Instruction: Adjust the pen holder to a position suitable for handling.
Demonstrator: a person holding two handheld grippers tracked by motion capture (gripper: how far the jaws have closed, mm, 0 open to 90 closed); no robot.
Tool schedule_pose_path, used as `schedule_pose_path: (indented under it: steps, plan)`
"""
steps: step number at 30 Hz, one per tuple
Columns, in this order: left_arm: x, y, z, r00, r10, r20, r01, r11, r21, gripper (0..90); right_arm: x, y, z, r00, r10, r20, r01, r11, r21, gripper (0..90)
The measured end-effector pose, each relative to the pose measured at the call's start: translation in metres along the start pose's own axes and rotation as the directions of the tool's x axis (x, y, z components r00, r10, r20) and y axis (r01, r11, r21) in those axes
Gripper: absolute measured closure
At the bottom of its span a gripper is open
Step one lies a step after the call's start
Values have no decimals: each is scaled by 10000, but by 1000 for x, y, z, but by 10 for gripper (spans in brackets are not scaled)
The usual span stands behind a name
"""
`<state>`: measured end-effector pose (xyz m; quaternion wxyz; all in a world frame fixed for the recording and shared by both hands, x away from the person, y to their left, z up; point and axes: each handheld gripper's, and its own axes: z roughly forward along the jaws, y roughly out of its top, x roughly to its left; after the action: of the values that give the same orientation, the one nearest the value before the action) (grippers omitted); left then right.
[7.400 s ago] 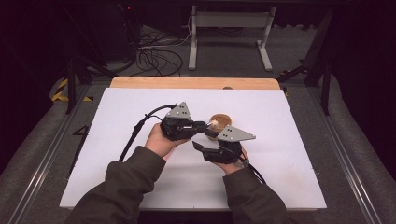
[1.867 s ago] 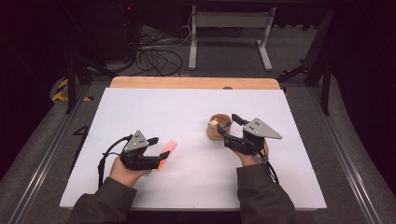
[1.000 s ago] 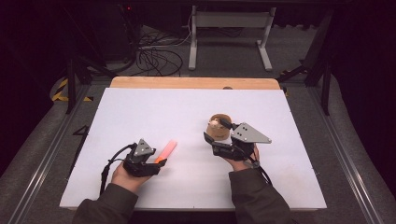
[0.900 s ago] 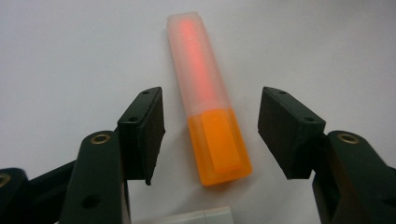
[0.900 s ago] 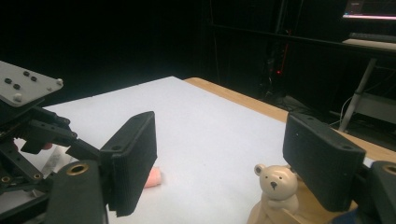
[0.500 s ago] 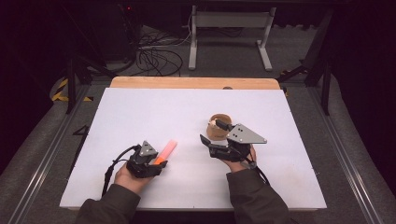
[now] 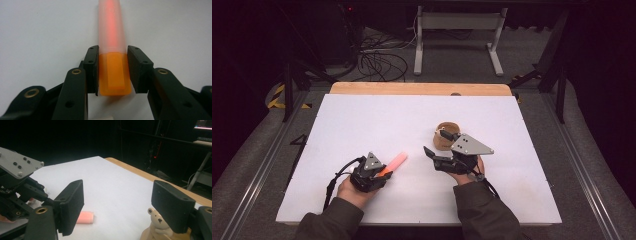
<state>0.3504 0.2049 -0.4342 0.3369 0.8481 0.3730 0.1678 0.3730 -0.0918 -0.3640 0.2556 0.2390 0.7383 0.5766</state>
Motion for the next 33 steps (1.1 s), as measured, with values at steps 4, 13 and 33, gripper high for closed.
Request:
schedule_pose_path:
  steps: [4, 13, 33]
  plan:
    - [0, 0, 1, 10000, 56, 50, -55, 10000, -50, 641, 1, -1, 1, 10000, -43, -59, 44, 10000, 40, 270]
    - [0, -1, -1, 9997, -112, 200, 111, 9999, 35, 598, 1, -1, 1, 9998, -128, -164, 130, 9998, 123, 273]
    - [-1, 14, -16, 9968, 37, 800, 20, 9974, -716, 646, 7, -9, 11, 9916, -1261, -295, 1283, 9876, 903, 295]
